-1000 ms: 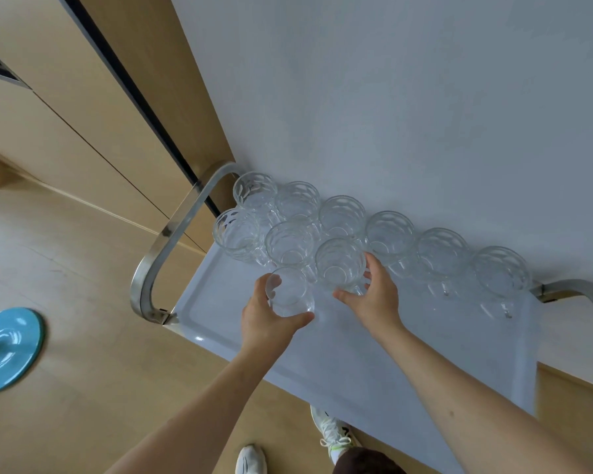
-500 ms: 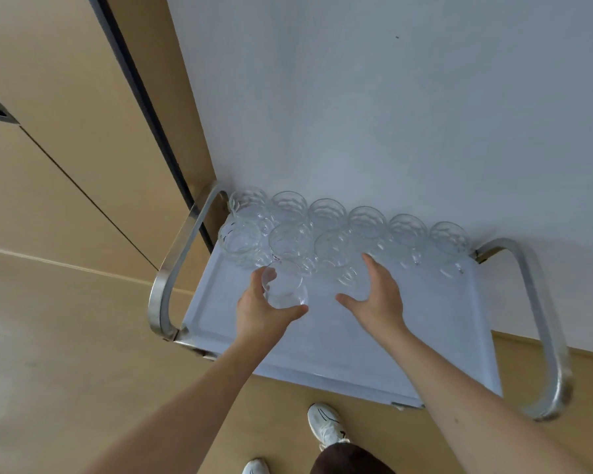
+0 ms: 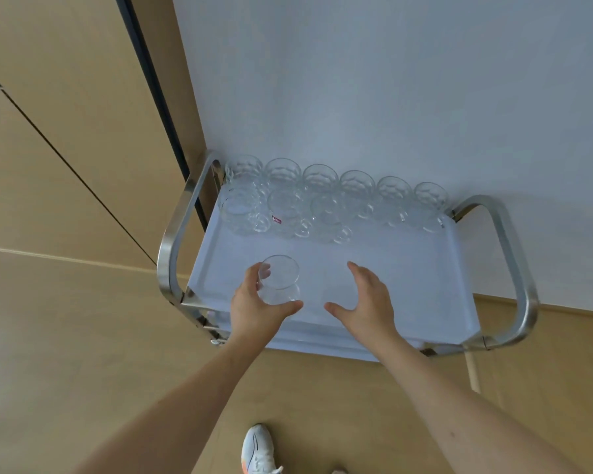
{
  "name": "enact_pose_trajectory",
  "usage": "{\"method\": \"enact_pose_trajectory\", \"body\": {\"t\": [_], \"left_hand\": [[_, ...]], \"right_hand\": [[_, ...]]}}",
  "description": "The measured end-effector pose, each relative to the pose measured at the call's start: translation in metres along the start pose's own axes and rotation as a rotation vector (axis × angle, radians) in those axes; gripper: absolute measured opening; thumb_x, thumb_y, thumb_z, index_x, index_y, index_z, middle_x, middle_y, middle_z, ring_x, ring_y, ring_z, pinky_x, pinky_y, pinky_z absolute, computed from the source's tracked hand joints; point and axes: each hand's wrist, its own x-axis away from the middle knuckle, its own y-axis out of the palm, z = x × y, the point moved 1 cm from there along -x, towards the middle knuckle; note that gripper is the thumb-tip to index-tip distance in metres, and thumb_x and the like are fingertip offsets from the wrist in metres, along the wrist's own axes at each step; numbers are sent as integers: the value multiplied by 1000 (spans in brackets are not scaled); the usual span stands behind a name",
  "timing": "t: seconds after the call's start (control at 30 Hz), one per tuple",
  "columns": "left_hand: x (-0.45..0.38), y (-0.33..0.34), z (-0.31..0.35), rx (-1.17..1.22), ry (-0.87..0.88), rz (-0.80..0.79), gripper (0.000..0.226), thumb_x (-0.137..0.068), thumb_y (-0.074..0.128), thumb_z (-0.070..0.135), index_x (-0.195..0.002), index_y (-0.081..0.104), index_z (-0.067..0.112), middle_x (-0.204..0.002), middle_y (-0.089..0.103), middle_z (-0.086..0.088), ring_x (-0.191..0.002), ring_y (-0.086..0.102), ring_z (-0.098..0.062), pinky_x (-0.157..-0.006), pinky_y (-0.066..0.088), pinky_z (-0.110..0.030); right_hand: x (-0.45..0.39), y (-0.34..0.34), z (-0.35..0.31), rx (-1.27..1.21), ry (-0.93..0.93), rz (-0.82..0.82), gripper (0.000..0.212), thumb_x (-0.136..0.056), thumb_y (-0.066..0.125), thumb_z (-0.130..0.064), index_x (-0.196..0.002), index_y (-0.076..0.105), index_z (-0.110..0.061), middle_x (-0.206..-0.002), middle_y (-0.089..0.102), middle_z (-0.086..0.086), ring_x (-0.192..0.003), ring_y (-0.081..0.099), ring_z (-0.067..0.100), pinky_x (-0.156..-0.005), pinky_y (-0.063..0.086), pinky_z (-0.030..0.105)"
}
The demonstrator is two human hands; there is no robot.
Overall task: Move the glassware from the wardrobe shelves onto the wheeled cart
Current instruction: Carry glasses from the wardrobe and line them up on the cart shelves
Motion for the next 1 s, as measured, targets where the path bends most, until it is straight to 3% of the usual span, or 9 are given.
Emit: {"method": "enact_pose_trajectory", "body": {"t": [0.23,0.57,0.77,1.0], "left_hand": [[50,8,-28,46,-33,53,78,-59,93,33,-123,50,44,-121,56,30,-113,51,2,-86,45,-25],[103,33,-105,65,-90,173,76,-60,94,31,-123,54,44,-120,59,27,-112,54,1,-81,44,-18],[90,52,-161,81,-82,184,77,-60,93,33,-126,53,42,-121,59,24,-117,55,-5,-91,48,-26],[44,84,-239,80,-36,226,77,-63,94,32,-126,51,45,-119,58,29,-115,54,-1,-96,51,-32]], "right_hand": [[35,25,31,-8,-59,-78,89,-85,75,-49,-157,27,-30,-163,27,0,-150,21,21,-120,26,37],[78,99,93,46,-160,-225,81,-87,73,-51,-154,36,-25,-159,34,0,-147,25,22,-117,27,36],[58,154,122,61,-224,-242,80,-88,71,-53,-155,35,-25,-160,32,0,-148,23,23,-118,27,37],[6,234,160,73,-284,-202,78,-88,70,-53,-153,38,-24,-159,33,0,-148,23,22,-116,25,32]]}}
